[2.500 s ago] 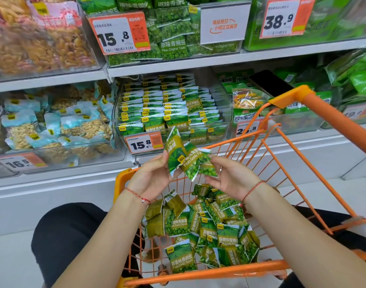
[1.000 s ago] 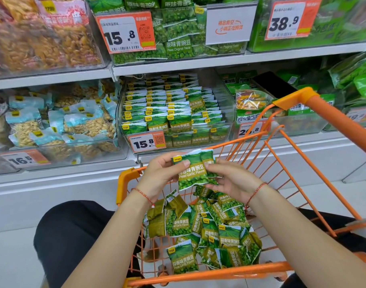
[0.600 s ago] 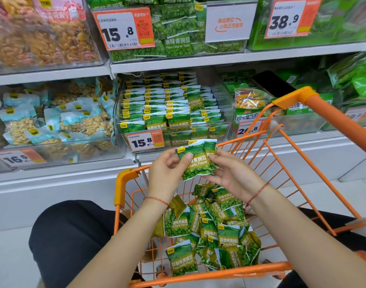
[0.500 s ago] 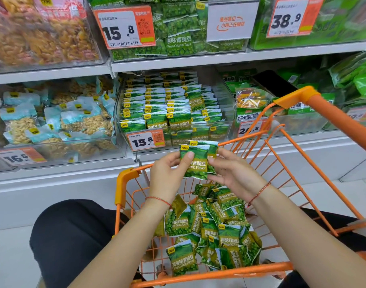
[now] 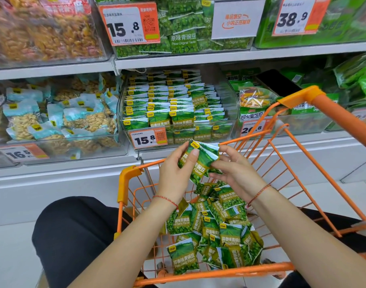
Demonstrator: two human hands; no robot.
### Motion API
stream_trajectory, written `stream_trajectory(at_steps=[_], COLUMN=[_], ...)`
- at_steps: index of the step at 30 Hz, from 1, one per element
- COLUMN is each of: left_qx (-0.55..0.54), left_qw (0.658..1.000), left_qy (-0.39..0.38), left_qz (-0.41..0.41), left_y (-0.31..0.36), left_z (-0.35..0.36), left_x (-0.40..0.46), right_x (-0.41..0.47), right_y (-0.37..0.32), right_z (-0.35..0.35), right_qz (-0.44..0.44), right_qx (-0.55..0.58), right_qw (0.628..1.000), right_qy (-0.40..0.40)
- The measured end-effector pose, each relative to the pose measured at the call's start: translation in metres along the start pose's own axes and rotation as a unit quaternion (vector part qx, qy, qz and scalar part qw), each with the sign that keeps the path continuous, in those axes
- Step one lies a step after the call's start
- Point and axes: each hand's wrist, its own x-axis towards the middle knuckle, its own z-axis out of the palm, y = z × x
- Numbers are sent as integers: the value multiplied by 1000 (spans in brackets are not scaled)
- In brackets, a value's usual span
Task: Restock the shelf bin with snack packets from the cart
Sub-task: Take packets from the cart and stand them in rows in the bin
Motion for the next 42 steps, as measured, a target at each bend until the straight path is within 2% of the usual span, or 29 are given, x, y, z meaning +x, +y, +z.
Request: stream_trajectory(at_steps=[9, 17, 22, 25, 29, 33, 36, 42], left_qx=[-47, -52, -58, -57, -56, -40, -34, -71], left_qw=[996, 994, 993, 990, 983, 989, 995, 992], left_qy=[73, 95, 98, 127, 174, 140, 98, 107], left_qz=[-17, -4, -24, -35, -16, -10, -4, 0], left_y=[5, 6, 3, 3, 8, 10, 16, 41], left_z=[10, 6, 8, 11, 13, 17, 21, 25], left_x=[-3, 1, 2, 4, 3, -2, -1, 34], right_x=[-6, -8, -5, -4, -4, -6, -3, 22], right_y=[-6, -8, 0, 4, 8, 2, 1, -33], right_z=[3, 7, 9, 11, 12, 13, 13, 12], right_qz=[16, 21, 6, -5, -20, -53, -91, -132], right_qx=[79, 95, 45, 2, -37, -1, -50, -148], right_qw=[993, 991, 998, 1000, 999, 997, 994, 979], right_qy=[-82, -89, -52, -24, -28, -51, -46, -51])
